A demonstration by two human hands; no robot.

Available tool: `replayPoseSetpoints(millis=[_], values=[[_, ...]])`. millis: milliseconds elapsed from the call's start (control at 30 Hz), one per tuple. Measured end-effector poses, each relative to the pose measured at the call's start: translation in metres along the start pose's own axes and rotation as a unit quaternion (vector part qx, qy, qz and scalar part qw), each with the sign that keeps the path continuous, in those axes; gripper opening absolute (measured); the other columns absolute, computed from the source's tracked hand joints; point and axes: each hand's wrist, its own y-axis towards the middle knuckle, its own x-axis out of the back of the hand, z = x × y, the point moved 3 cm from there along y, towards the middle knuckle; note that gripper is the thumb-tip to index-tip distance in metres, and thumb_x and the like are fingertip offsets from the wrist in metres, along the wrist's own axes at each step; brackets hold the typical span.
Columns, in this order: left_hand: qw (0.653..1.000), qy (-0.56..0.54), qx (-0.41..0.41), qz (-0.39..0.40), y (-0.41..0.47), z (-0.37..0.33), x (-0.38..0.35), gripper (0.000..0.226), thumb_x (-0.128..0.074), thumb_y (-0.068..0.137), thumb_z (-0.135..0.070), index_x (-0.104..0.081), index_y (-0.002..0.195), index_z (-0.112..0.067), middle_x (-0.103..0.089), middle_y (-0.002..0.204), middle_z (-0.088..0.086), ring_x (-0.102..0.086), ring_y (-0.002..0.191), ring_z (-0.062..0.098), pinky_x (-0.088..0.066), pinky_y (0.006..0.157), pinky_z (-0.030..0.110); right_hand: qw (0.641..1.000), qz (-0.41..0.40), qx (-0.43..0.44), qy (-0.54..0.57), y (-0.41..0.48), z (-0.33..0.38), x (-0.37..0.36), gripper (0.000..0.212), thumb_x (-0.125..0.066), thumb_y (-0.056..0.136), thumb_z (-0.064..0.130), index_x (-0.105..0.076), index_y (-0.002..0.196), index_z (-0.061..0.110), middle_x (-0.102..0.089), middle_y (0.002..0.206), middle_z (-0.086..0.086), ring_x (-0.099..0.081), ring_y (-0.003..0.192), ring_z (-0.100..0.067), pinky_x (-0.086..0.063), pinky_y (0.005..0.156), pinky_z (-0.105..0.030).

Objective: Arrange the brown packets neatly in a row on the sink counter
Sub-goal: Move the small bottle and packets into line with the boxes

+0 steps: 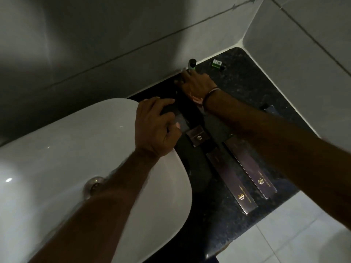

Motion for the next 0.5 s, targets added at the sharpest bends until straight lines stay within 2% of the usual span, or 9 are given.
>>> replayPoseSetpoints(millis=[133, 233, 333, 433, 500], values=[[1.000, 0.002, -0.001, -0.003, 0.000, 0.000, 0.000, 0.028, -0.050, 0.080, -0.031, -0.060, 0.065, -0.010, -0.072, 0.121, 0.010, -0.059, 0.113, 0.034, -0.028, 0.095, 0.028, 0.999, 0.018, -0.009, -0.026, -0.015, -0.025, -0.006, 0.037, -0.037, 0.105, 0.023, -0.059, 0.127, 0.003, -0.057, 0.129, -0.019, -0.059, 0.112, -0.039, -0.049, 0.076, -0.045], [1.000, -0.001, 0.001, -0.002, -0.001, 0.000, 0.000, 0.029, -0.050, 0.080, -0.031, -0.060, 0.064, -0.010, -0.072, 0.122, 0.010, -0.057, 0.114, 0.033, -0.030, 0.096, 0.030, 0.998, 0.054, -0.023, 0.007, -0.022, -0.039, -0.002, 0.036, -0.049, 0.099, 0.034, -0.065, 0.118, 0.007, -0.064, 0.118, -0.016, -0.065, 0.104, -0.038, -0.051, 0.079, -0.044], [1.000, -0.006, 0.000, -0.006, -0.001, -0.001, -0.001, 0.030, -0.049, 0.081, -0.032, -0.061, 0.064, -0.010, -0.072, 0.122, 0.010, -0.057, 0.114, 0.032, -0.030, 0.096, 0.030, 0.996, 0.073, -0.046, 0.038, -0.029, -0.051, 0.008, 0.046, -0.057, 0.092, 0.046, -0.063, 0.127, 0.015, -0.060, 0.126, -0.012, -0.062, 0.109, -0.038, -0.051, 0.084, -0.047], [1.000, -0.005, -0.002, -0.006, -0.002, 0.000, -0.001, 0.031, -0.049, 0.082, -0.032, -0.060, 0.064, -0.010, -0.072, 0.121, 0.011, -0.059, 0.112, 0.033, -0.029, 0.096, 0.028, 0.999, 0.037, 0.018, 0.011, -0.031, -0.055, 0.016, 0.048, -0.057, 0.094, 0.039, -0.054, 0.140, 0.024, -0.043, 0.146, -0.010, -0.052, 0.122, -0.038, -0.048, 0.089, -0.052], [1.000, -0.003, -0.005, -0.004, -0.002, -0.001, -0.001, 0.032, -0.048, 0.083, -0.032, -0.060, 0.064, -0.010, -0.073, 0.120, 0.011, -0.060, 0.111, 0.035, -0.032, 0.095, 0.032, 0.995, 0.064, 0.062, -0.045, -0.031, -0.056, 0.017, 0.051, -0.055, 0.096, 0.036, -0.047, 0.146, 0.028, -0.033, 0.156, -0.006, -0.044, 0.131, -0.037, -0.047, 0.092, -0.053]])
